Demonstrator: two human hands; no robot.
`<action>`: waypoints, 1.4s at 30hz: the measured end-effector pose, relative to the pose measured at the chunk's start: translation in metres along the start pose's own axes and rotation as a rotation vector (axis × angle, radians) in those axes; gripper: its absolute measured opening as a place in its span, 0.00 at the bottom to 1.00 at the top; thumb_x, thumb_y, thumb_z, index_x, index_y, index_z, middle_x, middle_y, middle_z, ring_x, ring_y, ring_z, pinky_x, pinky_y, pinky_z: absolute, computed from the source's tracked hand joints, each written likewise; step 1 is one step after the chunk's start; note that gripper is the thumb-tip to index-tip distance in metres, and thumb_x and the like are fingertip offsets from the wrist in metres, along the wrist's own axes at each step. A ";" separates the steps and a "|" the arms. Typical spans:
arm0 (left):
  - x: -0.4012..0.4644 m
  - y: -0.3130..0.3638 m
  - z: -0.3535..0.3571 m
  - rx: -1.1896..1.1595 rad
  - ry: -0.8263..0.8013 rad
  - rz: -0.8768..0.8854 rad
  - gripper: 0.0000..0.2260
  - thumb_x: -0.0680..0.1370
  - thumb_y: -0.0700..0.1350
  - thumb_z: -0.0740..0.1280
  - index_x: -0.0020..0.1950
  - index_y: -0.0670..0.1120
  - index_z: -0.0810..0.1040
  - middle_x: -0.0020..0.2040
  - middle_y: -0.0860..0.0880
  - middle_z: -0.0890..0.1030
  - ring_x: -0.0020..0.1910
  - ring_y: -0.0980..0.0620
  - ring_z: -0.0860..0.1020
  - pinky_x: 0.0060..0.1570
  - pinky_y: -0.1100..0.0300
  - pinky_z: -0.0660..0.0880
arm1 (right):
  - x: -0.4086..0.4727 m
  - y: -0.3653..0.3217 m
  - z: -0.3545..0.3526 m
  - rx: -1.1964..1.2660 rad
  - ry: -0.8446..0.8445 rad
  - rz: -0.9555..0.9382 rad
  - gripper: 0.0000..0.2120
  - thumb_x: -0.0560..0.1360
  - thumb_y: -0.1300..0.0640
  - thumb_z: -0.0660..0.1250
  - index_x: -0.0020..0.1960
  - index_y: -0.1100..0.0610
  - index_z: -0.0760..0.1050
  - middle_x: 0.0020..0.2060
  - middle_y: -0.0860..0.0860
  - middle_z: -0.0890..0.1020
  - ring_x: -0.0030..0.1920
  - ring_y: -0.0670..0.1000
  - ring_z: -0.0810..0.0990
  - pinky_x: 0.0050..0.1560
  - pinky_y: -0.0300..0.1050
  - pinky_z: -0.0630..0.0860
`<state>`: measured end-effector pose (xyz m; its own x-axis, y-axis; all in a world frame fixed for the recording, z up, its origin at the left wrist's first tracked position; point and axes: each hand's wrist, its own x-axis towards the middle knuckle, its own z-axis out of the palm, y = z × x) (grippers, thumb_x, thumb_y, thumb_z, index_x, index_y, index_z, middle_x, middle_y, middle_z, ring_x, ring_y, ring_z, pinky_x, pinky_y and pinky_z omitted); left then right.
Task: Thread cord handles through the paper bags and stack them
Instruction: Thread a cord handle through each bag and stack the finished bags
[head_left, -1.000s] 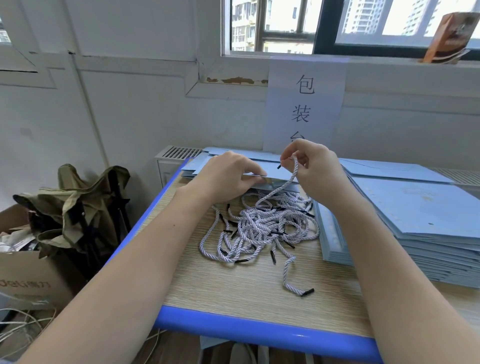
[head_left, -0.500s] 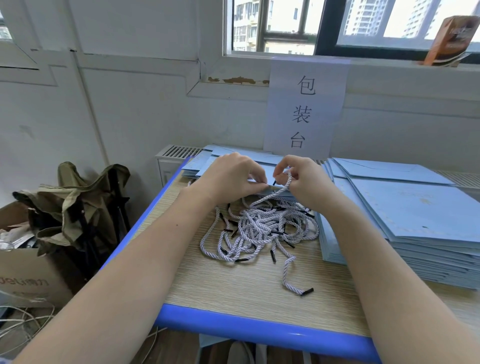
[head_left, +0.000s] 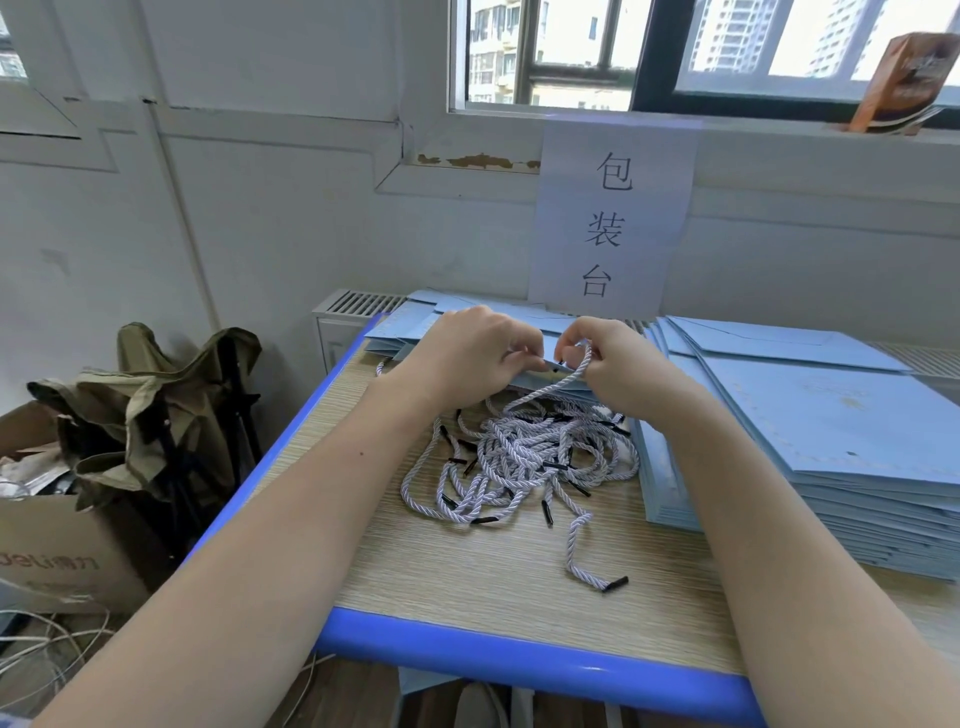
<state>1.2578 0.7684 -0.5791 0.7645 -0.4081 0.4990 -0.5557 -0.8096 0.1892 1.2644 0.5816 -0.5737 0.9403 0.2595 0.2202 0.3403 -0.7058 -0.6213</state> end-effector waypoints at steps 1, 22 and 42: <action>0.000 0.000 0.000 0.002 0.011 0.009 0.07 0.80 0.51 0.68 0.47 0.51 0.84 0.35 0.51 0.80 0.35 0.47 0.74 0.39 0.54 0.72 | 0.001 0.000 0.000 0.034 0.002 0.005 0.08 0.82 0.63 0.61 0.47 0.55 0.77 0.31 0.48 0.71 0.27 0.49 0.64 0.21 0.33 0.61; 0.000 -0.003 0.004 0.037 0.368 0.038 0.10 0.77 0.52 0.69 0.42 0.47 0.83 0.32 0.51 0.80 0.31 0.47 0.76 0.33 0.58 0.67 | -0.002 0.003 -0.017 0.222 0.041 -0.110 0.06 0.75 0.48 0.74 0.47 0.50 0.84 0.37 0.45 0.85 0.39 0.47 0.79 0.43 0.43 0.73; 0.003 0.001 0.015 0.047 0.468 0.024 0.08 0.71 0.45 0.77 0.41 0.42 0.81 0.36 0.48 0.79 0.37 0.48 0.74 0.37 0.52 0.76 | 0.004 0.008 -0.009 0.167 0.274 -0.187 0.06 0.79 0.58 0.69 0.48 0.55 0.85 0.28 0.53 0.79 0.25 0.44 0.64 0.26 0.33 0.61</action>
<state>1.2645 0.7598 -0.5894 0.5163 -0.2011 0.8325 -0.5476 -0.8248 0.1404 1.2713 0.5712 -0.5712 0.8361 0.1720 0.5209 0.5224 -0.5392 -0.6605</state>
